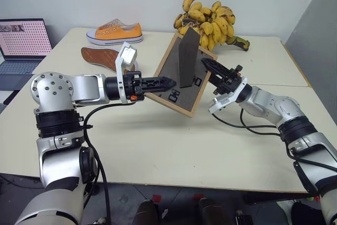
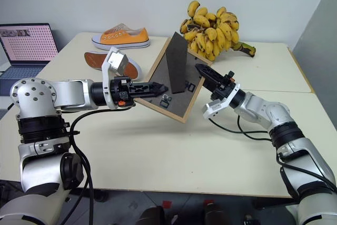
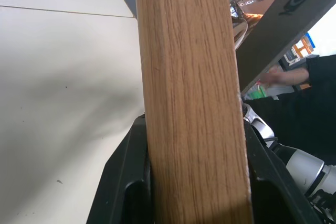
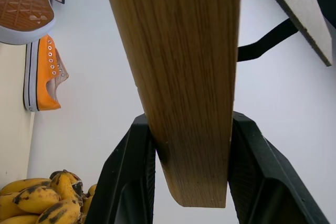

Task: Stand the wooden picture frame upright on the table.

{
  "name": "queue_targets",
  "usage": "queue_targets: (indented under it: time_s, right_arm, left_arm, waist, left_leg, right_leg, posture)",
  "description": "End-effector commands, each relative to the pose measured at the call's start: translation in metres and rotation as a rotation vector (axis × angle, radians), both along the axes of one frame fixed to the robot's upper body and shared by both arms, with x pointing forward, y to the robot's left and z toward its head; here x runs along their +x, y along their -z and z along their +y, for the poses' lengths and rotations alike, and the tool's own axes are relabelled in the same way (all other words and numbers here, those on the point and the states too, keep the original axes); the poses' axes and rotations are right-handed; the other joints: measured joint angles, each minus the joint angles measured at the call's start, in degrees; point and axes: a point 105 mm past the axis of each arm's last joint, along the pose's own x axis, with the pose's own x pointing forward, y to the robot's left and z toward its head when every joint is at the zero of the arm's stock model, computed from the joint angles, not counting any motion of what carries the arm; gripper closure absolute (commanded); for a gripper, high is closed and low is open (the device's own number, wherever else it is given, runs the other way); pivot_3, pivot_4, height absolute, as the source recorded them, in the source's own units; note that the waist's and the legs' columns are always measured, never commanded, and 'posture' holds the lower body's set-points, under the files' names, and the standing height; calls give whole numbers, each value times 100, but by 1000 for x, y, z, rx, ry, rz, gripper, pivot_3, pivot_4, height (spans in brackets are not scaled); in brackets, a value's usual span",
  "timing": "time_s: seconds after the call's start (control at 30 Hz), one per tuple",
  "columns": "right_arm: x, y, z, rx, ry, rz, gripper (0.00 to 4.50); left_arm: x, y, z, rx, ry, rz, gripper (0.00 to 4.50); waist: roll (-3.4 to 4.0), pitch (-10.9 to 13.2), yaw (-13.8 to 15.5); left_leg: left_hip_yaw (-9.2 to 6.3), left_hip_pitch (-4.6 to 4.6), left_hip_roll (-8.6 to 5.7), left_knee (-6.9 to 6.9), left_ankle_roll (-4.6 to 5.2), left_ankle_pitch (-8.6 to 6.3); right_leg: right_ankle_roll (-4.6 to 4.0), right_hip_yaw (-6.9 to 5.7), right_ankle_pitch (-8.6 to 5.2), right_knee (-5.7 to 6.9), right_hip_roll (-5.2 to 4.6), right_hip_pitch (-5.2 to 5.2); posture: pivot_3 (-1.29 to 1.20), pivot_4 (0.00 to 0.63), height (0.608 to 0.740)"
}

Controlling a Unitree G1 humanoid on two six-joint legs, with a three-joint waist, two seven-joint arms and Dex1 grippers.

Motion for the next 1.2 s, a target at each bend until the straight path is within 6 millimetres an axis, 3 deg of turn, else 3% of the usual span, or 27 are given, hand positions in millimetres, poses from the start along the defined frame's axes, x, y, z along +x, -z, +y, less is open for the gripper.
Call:
queue_targets:
  time_s: [0.03,0.13,0.2,0.37,0.83,1.03,1.2]
  right_arm:
    - [2,-9,0,-23,8,-25,3077]
    - [2,-10,0,-25,8,-25,3077]
    - [3,-11,1,-27,8,-26,3078]
    - [4,-12,4,-27,3,-26,3078]
    - [5,-10,9,-29,-15,-19,3235]
    - [6,-8,9,-33,-18,-9,3235]
    - [14,-3,3,7,2,87,3235]
  left_arm:
    - [-6,-15,-3,21,15,-81,3215]
    - [-6,-16,-3,20,12,-84,3215]
    - [-5,-17,-3,19,8,-91,2517]
    - [-10,-20,-3,34,20,-129,1695]
    - [-18,-35,12,47,-19,-247,1652]
    - [-21,-61,35,18,-116,-397,1652]
    - [-40,-89,68,18,-251,-590,1652]
  waist:
    - [0,0,0]
    - [0,0,0]
    - [0,0,-1]
    - [0,0,-1]
    - [0,0,-11]
    - [0,0,-8]
    - [-2,-1,-25]
  left_leg:
    - [0,0,0,0,0,0]
    - [0,0,0,0,0,0]
    - [0,0,0,0,0,0]
    - [0,0,0,0,0,0]
    - [-1,0,1,0,0,1]
    - [-1,0,0,0,0,0]
    - [1,0,1,0,0,0]
  right_leg:
    - [0,0,0,0,0,0]
    - [0,0,0,0,0,0]
    - [0,0,0,0,0,0]
    - [0,0,0,0,0,0]
    - [0,0,0,1,0,0]
    - [0,0,0,1,-1,0]
    - [0,0,0,-1,-1,0]
  posture:
    - [0,150,740]
    - [0,150,740]
    - [0,150,740]
    - [0,150,740]
    - [0,150,740]
    - [0,150,740]
    - [0,150,740]
